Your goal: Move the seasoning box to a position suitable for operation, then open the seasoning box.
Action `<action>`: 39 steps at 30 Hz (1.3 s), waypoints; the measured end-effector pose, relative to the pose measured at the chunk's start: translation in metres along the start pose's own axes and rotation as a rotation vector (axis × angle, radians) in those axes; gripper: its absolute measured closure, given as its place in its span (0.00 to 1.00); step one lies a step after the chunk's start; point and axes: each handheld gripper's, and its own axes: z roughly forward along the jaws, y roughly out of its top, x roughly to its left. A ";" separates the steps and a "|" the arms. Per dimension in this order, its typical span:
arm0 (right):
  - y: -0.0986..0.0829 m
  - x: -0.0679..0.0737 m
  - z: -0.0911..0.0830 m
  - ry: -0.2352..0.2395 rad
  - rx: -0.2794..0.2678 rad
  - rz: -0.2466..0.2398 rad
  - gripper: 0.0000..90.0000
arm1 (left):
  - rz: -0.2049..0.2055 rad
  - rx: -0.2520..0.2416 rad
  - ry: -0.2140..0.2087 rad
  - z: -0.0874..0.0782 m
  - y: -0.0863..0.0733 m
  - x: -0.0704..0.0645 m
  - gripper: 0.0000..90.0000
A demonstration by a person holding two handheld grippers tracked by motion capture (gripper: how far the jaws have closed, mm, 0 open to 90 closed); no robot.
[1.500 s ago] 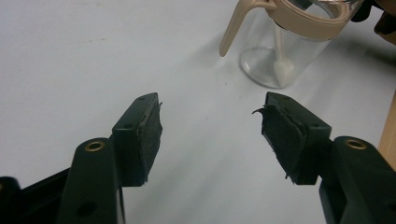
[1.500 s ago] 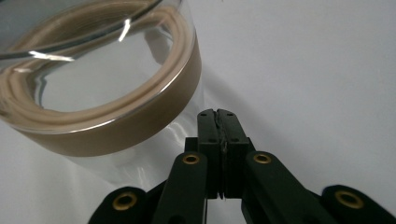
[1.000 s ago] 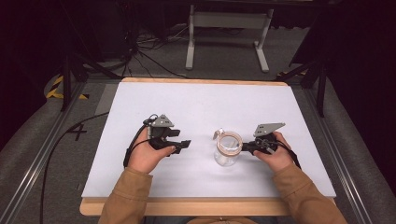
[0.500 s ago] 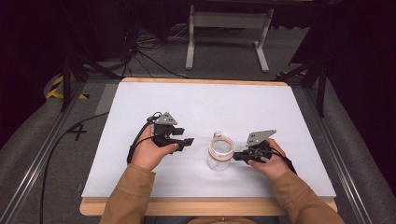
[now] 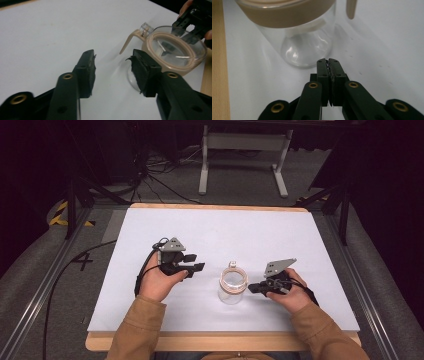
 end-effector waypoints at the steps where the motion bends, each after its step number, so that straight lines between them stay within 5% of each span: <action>1: -0.001 -0.003 -0.006 -0.010 -0.014 0.008 0.99 | 0.007 -0.014 -0.012 -0.001 0.002 0.000 0.67; 7: -0.014 -0.012 -0.031 -0.050 -0.068 0.077 0.99 | 0.055 -0.055 -0.053 0.006 0.015 -0.004 0.82; 16: -0.022 -0.006 -0.037 -0.065 -0.070 0.080 0.98 | 0.076 -0.125 -0.072 0.019 0.027 -0.010 0.91; 34: -0.041 0.003 -0.050 -0.094 -0.078 0.113 0.97 | 0.090 -0.035 -0.231 0.076 0.037 -0.010 0.99; 39: -0.041 0.007 -0.051 -0.088 -0.088 0.109 0.97 | 0.105 -0.011 -0.222 0.085 0.036 -0.012 0.99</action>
